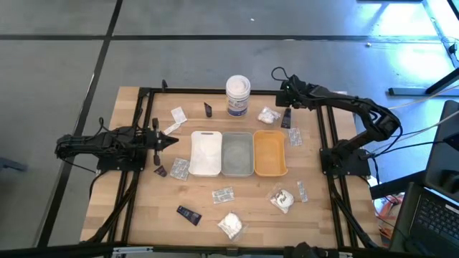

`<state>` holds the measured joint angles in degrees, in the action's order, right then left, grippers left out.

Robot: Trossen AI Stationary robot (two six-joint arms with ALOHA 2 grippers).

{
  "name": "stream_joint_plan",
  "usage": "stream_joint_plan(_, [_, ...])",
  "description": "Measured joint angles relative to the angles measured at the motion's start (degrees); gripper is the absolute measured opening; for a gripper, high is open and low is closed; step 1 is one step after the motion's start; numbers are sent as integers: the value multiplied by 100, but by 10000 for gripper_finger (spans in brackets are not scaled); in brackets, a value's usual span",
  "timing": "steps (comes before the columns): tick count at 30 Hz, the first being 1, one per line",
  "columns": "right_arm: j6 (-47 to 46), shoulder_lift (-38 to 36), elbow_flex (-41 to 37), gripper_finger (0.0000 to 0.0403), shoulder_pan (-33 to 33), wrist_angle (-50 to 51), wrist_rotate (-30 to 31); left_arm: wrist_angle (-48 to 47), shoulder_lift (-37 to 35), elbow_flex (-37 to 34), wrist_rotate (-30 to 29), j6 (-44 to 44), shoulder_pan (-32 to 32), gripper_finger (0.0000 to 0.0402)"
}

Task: Pick & Place Travel size toiletries
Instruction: Put the black shave cream into the yellow bin

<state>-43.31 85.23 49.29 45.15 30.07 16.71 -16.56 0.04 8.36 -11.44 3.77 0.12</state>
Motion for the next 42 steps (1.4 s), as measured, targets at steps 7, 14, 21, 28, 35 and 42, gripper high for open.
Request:
stream_joint_plan(7, [-125, 0, -482, 192, -81, -579, 73, 0, 0, 0, 0, 2, -1, 4])
stream_joint_plan(14, [-210, 0, -738, 192, -269, -943, 454, 0, 1, 0, 0, 2, -2, 4])
stream_joint_plan(21, [-304, 19, -944, 192, -280, -1203, 494, 0, 0, 0, 0, 0, 0, 4])
stream_joint_plan(28, [-282, 668, -945, 192, -463, -1763, 598, 0, 0, 0, 0, 2, 0, 4])
stream_joint_plan(35, [-384, 1064, -903, 192, -504, -1793, 735, -1, 0, 0, 0, 2, -1, 4])
stream_joint_plan(42, [-327, 1032, -910, 191, -533, -1795, 785, 0, 0, 0, 0, 0, 0, 4])
